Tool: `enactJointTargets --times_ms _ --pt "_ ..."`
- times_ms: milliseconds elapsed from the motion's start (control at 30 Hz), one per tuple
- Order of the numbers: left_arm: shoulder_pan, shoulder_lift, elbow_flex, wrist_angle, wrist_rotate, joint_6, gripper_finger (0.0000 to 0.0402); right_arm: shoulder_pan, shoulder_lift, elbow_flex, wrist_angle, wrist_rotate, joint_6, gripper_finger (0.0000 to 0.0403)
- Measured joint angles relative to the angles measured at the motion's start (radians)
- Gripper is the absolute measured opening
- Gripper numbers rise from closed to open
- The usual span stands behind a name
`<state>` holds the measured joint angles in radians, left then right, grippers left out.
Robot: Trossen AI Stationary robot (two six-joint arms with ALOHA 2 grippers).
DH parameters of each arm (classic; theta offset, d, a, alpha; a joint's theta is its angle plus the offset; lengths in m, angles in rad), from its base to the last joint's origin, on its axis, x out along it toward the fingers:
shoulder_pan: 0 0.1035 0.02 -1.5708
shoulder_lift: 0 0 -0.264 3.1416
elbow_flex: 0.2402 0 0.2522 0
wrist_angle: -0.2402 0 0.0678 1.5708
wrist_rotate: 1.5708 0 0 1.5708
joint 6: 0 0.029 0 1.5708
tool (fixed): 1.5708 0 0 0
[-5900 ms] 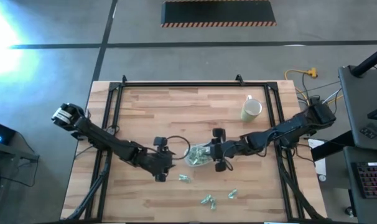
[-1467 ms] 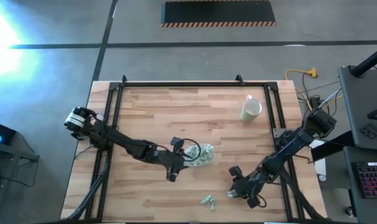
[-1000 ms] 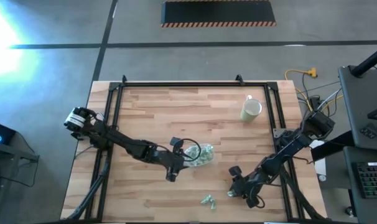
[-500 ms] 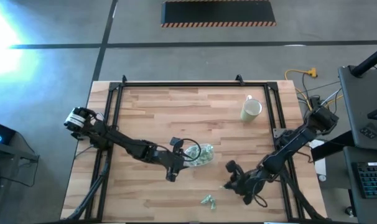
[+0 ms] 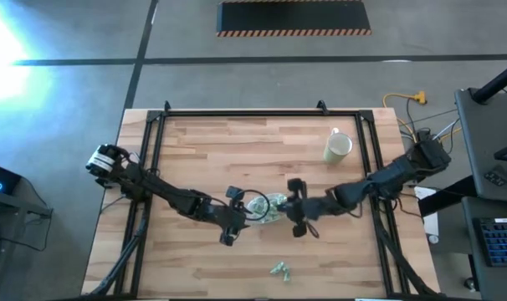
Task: Pick and place items into bin
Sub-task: Put the Stevia packet into the transparent bin
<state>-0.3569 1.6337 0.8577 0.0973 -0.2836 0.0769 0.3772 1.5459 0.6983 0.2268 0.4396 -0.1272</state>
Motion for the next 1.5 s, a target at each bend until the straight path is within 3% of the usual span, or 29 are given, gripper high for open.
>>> enactJointTargets --times_ms 100,167,667,933,1067,1333,1500 --pt "-0.001 0.000 0.000 -0.014 0.000 -0.018 0.0183 -0.069 0.009 0.000 0.001 -0.158 0.029 0.0013" --pt "-0.001 0.000 0.000 -0.014 -0.001 -0.018 0.0183 -0.095 0.011 0.000 0.000 -0.199 0.054 0.0013" --pt "-0.002 0.000 0.000 -0.018 -0.001 -0.018 0.0183 -0.102 0.106 0.000 -0.011 -0.208 0.042 0.0013" --pt "-0.002 0.000 0.000 -0.019 0.000 -0.018 0.0183 -0.103 0.088 0.000 -0.011 -0.206 0.030 0.0016" --pt "-0.002 0.000 0.000 -0.019 -0.001 -0.018 0.0183 -0.103 0.088 0.000 -0.013 -0.206 0.035 0.0045" --pt "-0.002 0.000 0.000 -0.019 0.000 -0.018 0.0183 -0.103 0.086 0.000 -0.012 -0.205 0.045 0.0141" --pt "-0.003 0.000 0.000 -0.027 0.000 -0.019 0.0183 -0.103 0.046 0.000 -0.010 -0.205 0.022 0.0175"
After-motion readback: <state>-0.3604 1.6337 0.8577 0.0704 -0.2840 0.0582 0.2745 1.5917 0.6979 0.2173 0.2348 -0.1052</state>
